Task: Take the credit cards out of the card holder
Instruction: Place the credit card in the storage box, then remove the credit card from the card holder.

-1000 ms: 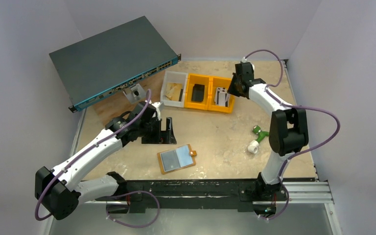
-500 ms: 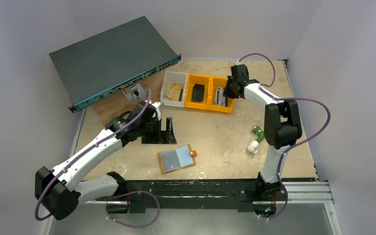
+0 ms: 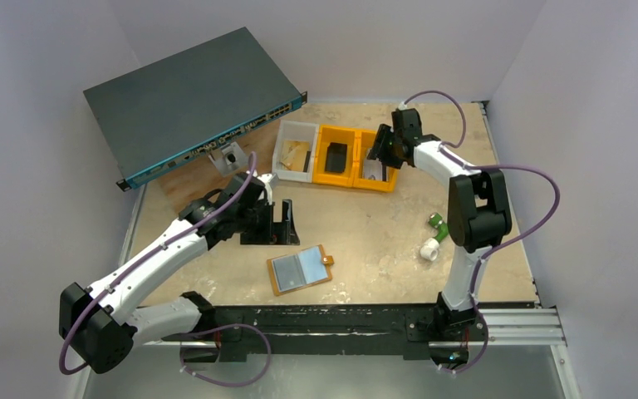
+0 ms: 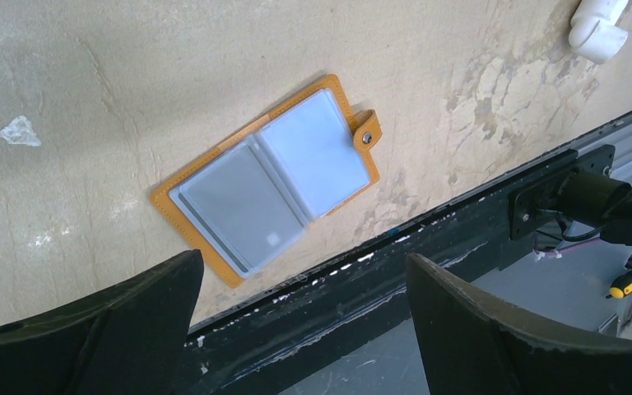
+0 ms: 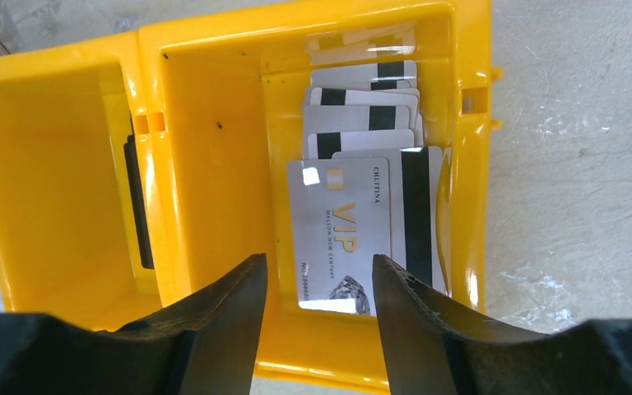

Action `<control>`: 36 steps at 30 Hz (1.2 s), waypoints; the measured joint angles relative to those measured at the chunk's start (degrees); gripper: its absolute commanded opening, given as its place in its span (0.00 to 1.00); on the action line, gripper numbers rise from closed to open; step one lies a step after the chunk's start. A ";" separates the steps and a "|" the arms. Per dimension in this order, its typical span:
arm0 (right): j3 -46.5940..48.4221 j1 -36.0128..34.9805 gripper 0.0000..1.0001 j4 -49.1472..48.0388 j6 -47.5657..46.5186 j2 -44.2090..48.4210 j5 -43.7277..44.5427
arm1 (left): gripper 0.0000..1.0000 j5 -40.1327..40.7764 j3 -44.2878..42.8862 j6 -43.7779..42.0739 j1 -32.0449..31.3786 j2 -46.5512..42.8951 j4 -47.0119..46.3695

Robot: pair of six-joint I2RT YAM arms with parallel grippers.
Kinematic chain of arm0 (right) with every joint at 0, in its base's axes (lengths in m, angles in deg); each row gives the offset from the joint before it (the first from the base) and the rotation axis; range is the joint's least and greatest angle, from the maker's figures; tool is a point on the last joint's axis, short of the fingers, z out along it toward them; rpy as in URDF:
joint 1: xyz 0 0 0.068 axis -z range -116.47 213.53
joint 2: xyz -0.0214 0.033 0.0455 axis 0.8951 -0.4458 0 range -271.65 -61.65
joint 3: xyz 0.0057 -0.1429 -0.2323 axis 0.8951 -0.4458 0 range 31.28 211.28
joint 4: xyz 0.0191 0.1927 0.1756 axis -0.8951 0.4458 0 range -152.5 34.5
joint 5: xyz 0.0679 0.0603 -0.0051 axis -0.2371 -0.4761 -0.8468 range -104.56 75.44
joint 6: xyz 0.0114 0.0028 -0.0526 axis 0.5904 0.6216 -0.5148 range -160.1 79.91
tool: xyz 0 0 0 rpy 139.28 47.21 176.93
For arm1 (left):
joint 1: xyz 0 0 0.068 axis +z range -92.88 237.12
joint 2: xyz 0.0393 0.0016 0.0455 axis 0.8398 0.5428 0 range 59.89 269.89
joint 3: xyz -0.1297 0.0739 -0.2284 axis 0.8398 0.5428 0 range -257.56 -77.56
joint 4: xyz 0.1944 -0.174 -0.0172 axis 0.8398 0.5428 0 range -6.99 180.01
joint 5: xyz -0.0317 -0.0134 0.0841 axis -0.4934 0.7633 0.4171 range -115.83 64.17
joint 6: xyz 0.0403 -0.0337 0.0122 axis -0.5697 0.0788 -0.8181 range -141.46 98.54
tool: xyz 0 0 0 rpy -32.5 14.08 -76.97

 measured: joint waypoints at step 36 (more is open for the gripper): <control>-21.59 -40.61 0.47 -0.61 7.30 25.29 4.90 | 0.94 7.41 10.12 7.80 9.11 -0.87 1.09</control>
